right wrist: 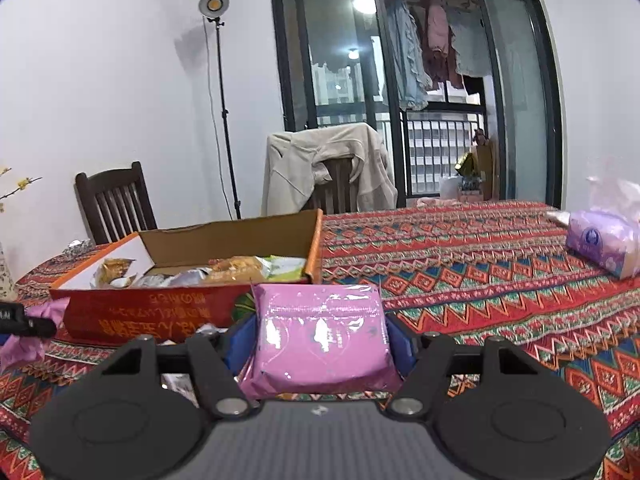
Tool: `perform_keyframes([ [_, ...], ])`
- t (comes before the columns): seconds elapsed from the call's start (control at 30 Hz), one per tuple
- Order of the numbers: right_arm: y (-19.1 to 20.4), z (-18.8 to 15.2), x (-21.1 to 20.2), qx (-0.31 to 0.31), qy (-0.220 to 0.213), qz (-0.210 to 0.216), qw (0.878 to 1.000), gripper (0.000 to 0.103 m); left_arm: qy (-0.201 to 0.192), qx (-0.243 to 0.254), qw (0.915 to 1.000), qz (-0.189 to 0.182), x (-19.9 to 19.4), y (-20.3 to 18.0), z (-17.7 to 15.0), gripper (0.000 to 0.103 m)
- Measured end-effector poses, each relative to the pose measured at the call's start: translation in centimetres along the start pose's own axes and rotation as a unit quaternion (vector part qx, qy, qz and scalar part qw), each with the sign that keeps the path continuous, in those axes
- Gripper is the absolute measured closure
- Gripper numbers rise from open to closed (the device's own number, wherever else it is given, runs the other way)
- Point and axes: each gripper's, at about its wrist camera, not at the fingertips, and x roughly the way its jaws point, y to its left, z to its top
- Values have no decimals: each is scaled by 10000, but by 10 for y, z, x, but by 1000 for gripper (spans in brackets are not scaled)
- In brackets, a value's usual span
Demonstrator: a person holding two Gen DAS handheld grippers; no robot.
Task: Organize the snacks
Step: 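Carry the pink bag and pink packet into the orange box and open both grippers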
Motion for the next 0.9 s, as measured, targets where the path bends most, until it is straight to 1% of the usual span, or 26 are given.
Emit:
perform_keyframes([
  [0.07,3,6,-5,-51,-79,41,9999,36,-116,52,9999,-74,-5,-2,6,40],
  [0.27,18,34,-9,-238,-360,131,9990,36,-332,231,9979,-497,-14,-11,27,40],
  [0.5,45,77,-1,-424,-687,289,9963,36,-724,359,9941,-728,-17,-31,56,40],
  [0.63,57,97,13,-411,-802,353,9953,36,-945,335,9922,-737,-12,-39,70,40],
  [0.73,62,105,26,-337,-842,369,9952,36,-1007,243,9919,-733,-2,-42,79,40],
  [0.9,69,105,56,-247,-768,316,9962,36,-1045,105,9924,-636,21,-46,86,40],
])
